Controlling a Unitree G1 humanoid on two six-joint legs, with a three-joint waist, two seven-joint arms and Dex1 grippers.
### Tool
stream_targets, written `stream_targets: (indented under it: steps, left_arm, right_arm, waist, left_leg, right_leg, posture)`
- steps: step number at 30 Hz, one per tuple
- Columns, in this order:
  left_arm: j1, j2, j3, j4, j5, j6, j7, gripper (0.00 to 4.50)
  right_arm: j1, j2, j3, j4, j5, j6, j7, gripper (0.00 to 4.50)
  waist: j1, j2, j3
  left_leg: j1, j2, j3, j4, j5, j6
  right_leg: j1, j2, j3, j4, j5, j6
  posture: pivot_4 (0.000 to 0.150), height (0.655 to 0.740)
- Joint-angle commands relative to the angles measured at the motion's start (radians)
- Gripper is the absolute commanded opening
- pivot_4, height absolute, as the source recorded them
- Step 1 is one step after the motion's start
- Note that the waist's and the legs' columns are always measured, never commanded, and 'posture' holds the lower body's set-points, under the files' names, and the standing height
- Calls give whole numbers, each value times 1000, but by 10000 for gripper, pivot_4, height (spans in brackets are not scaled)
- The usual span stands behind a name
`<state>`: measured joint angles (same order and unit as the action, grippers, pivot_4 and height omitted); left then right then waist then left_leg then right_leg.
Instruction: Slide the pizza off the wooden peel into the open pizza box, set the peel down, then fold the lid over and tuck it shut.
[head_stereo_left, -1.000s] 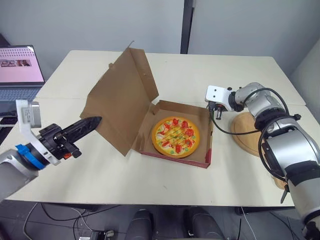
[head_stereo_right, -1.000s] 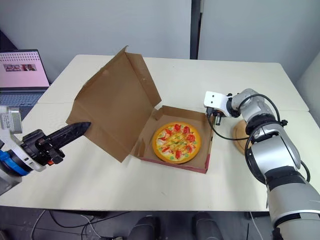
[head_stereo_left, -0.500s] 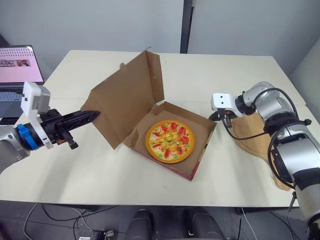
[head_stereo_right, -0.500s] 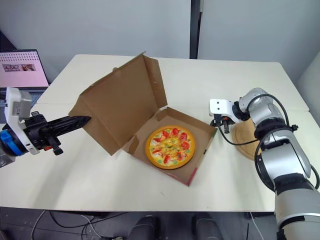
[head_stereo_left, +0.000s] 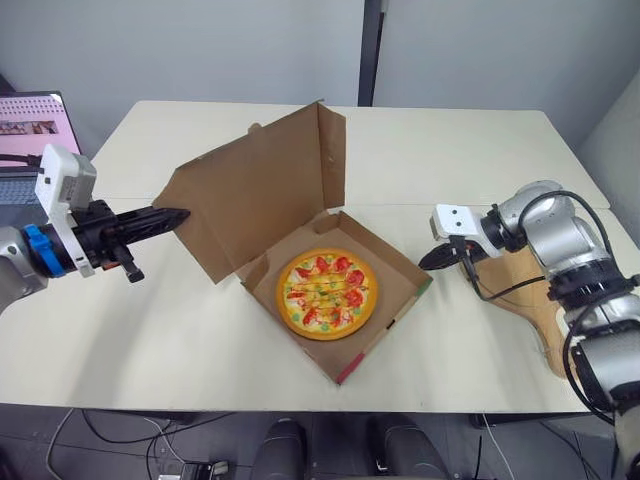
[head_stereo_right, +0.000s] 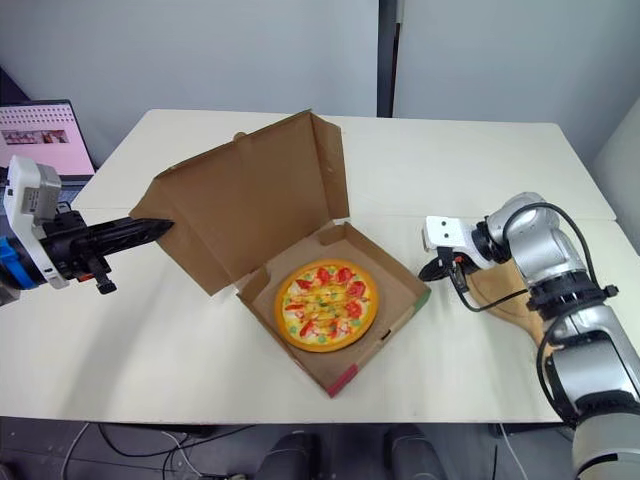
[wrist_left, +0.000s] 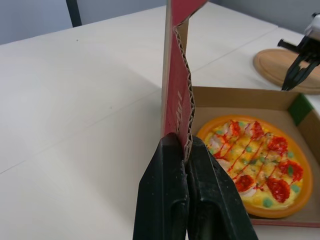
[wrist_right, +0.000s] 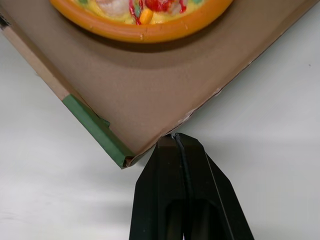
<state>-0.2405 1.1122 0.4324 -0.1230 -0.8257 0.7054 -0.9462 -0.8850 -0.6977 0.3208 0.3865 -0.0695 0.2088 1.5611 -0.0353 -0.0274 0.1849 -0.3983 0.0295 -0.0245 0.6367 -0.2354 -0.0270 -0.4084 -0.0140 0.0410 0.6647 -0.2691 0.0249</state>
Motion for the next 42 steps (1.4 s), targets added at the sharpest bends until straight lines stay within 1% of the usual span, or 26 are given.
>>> stream_targets:
  steps: [1,7,10,14,20,24,28,32,35,39,42]
  left_arm:
    - [-49,21,-16,21,66,-59,-31,0]
    - [-87,9,-49,46,141,-110,-61,0]
    - [-105,1,-58,48,152,-111,-67,0]
    - [-107,-11,-62,35,161,-111,-69,0]
    - [-121,-29,-69,25,164,-105,-70,0]
    - [-135,-28,-88,30,180,-114,-85,0]
    - [-149,-34,-106,43,204,-137,-94,0]
    - [-156,-41,-121,58,234,-171,-107,0]
    - [-172,-44,-131,84,246,-185,-122,0]
    - [-200,-49,-158,140,276,-213,-146,0]
    - [-219,-57,-174,169,293,-235,-162,0]
  right_arm:
    - [33,-26,-14,-158,63,105,43,205]
    - [113,-54,-9,-340,131,249,15,205]
    - [116,-43,-46,-346,157,249,-45,205]
    - [67,-60,-93,-257,138,215,-141,205]
    - [87,-80,-37,-94,3,43,-266,205]
    - [126,-61,-10,-62,-15,-17,-269,205]
    - [179,-53,-1,-145,13,-1,-228,205]
    - [237,-71,1,-282,48,11,-180,205]
    - [265,-76,-12,-378,86,63,-160,205]
    - [317,-95,-16,-521,139,180,-153,205]
    - [349,-100,-12,-597,163,241,-174,205]
  waist:
    - [2,0,0]
    - [4,0,0]
    - [3,0,0]
    - [3,0,0]
    - [5,-1,0]
    - [4,-1,0]
    - [4,-1,0]
    - [4,-1,0]
    - [4,-1,0]
    - [4,-1,0]
    - [4,-1,0]
  left_leg:
    - [0,0,0,0,0,0]
    - [-1,-1,1,0,0,0]
    - [-1,0,1,1,0,0]
    - [-1,0,1,2,0,0]
    - [-1,-1,1,3,0,0]
    - [-1,-1,1,3,0,0]
    - [-1,0,1,3,0,0]
    - [-2,0,1,4,0,0]
    - [-2,0,0,4,0,0]
    - [-1,0,0,5,0,0]
    - [-1,0,0,5,0,0]
  right_leg:
    - [0,0,0,0,0,0]
    - [0,0,0,0,0,0]
    - [0,0,0,0,0,0]
    - [0,0,0,0,0,0]
    - [0,0,0,0,0,0]
    - [0,0,0,0,0,0]
    - [0,0,1,1,0,1]
    - [0,0,1,1,0,1]
    - [0,0,0,1,0,1]
    - [0,1,0,2,0,1]
    - [0,2,0,2,0,1]
  posture:
    - [1500,7325]
    - [1500,7325]
    - [1500,7325]
    - [1500,7325]
    - [1500,7325]
    - [1500,7325]
    - [1500,7325]
    - [1500,7325]
    - [1500,7325]
    - [1500,7325]
    - [1500,7325]
